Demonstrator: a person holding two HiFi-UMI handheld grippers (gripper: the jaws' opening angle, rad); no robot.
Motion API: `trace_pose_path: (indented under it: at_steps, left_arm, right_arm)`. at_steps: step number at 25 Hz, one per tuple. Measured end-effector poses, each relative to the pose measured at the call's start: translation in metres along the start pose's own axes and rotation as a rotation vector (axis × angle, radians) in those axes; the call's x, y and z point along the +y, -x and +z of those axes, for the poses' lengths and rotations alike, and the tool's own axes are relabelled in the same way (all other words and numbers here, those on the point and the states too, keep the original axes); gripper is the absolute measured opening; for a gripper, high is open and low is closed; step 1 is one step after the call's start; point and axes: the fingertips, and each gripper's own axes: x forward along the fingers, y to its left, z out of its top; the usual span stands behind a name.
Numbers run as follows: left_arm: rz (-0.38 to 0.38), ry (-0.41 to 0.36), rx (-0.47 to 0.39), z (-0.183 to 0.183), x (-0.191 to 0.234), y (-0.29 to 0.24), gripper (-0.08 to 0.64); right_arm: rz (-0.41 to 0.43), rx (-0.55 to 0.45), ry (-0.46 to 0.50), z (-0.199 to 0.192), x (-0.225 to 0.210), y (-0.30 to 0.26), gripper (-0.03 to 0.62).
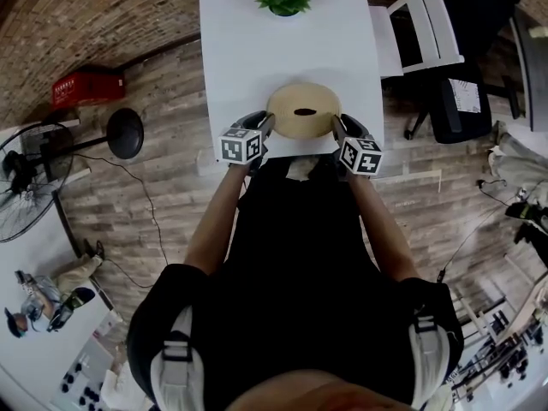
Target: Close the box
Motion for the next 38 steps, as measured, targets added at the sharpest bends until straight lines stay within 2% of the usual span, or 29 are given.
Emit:
trace_pose_path:
  at_steps: [15, 28, 34, 38]
  left_arm:
    - [-0.031, -0.023, 0.033, 0.001, -0.004, -0.009, 0.115]
    - [-0.043, -0.036, 0.004, 0.002, 0.002, -0.012, 0.13]
    - [-0.044, -0.078, 0.013, 0.003, 0.004, -0.012, 0.153]
    - [-0.023, -0.15, 0.027, 0.005, 0.007, -0.012, 0.202]
  right_arm:
    - [-0.039, 0.004, -0.022, -0.004, -0.012, 0.0, 0.103]
    - [-0.026, -0.009, -0.027, -0.005, -0.012, -0.006, 0.106]
    - [-0.043, -0.027, 0.016, -0.004, -0.009, -0.006, 0.11]
    - [-0.081, -0.041, 0.046, -0.001, -0.008, 0.0, 0.097]
